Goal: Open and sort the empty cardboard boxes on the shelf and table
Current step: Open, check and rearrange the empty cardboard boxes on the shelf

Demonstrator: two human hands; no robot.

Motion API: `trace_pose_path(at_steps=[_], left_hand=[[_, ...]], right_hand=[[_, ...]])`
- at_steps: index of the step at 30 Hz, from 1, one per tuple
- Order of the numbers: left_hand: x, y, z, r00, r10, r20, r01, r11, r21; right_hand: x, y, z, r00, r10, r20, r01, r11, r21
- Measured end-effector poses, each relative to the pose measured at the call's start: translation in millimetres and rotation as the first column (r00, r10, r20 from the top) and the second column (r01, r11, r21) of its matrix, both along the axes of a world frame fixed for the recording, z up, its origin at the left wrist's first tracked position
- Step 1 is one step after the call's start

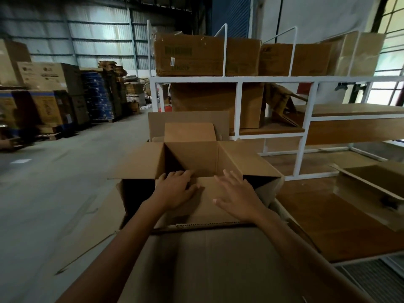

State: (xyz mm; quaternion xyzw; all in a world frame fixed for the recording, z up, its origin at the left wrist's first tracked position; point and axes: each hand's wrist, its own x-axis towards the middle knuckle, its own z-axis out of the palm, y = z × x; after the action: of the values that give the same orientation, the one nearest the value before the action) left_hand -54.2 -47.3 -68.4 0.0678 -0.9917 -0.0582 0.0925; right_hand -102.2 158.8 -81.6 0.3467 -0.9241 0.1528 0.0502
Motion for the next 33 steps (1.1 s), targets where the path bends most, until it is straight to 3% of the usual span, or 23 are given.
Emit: trace_pose_path(at_steps=[4, 9, 12, 17, 23, 27, 33], left_hand=[[24, 38, 15, 0.993, -0.081, -0.091, 0.097, 0.976, 0.195], [58, 125, 13, 0.887, -0.204, -0.414, 0.326, 0.913, 0.247], [62, 182, -5, 0.835, -0.236, -0.497, 0.424, 0.853, 0.306], [57, 282, -57, 0.823, -0.265, -0.502, 0.536, 0.655, 0.533], [54, 392, -111, 0.84, -0.298, -0.454, 0.542, 0.404, 0.737], [46, 443, -139, 0.849, -0.338, -0.407, 0.515, 0.352, 0.782], [-3, 495, -157, 0.861, -0.333, -0.383, 0.487, 0.33, 0.809]], right_hand=[[29, 43, 13, 0.99, 0.049, 0.131, -0.009, 0.957, -0.29], [48, 133, 3, 0.984, 0.01, 0.179, 0.074, 0.886, -0.457], [65, 200, -9, 0.969, -0.024, 0.246, 0.156, 0.831, -0.534], [97, 300, -45, 0.92, -0.159, 0.358, 0.36, 0.701, -0.615], [120, 395, -91, 0.859, -0.261, 0.441, 0.51, 0.521, -0.684], [123, 444, -117, 0.802, -0.353, 0.482, 0.597, 0.457, -0.659], [92, 497, -141, 0.744, -0.355, 0.566, 0.667, 0.344, -0.661]])
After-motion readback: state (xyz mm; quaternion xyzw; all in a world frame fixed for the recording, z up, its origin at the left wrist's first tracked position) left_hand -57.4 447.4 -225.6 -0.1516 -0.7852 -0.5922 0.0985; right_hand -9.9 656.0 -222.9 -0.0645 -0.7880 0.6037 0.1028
